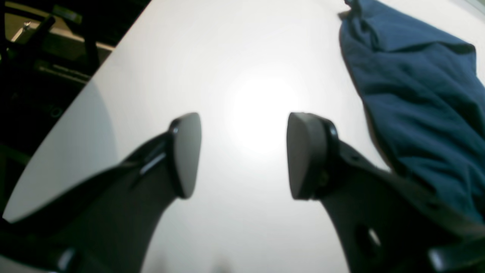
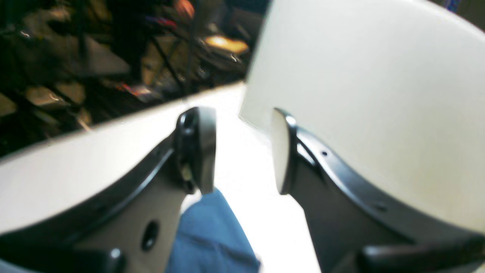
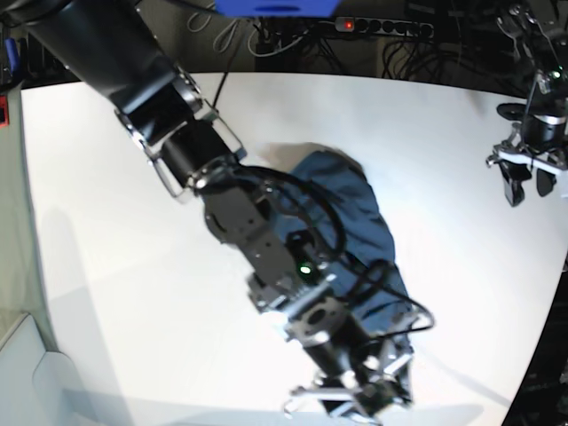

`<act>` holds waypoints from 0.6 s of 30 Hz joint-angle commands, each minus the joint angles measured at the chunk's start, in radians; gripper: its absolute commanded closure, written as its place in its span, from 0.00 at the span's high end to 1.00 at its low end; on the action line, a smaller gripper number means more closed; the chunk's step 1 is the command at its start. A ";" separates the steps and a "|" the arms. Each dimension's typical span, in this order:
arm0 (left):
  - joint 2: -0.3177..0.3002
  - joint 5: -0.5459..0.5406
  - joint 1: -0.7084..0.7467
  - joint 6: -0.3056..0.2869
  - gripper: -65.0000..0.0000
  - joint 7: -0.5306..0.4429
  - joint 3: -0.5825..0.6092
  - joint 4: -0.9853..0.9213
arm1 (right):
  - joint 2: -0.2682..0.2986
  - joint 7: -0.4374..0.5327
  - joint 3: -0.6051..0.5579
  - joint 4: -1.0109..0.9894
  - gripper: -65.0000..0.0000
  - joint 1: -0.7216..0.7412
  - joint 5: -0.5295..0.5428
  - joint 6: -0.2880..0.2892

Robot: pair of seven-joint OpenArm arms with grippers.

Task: Layout the t-shirt on the table in an organized manner, then fold the t-shirt properly
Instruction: 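Swing the lifted shirt with the right gripper to shake it out, then grasp the shirt with the left gripper beside the right gripper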

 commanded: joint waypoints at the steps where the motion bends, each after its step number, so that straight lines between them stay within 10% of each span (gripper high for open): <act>1: -0.014 -0.006 -0.003 0.000 0.54 -0.025 -0.001 0.018 | 0.020 0.016 0.036 0.012 0.38 -0.012 -0.006 0.000; 18: 0.184 0.003 -0.153 0.037 0.64 0.103 0.470 0.008 | 0.159 0.018 0.343 0.251 0.38 -0.561 -0.005 0.000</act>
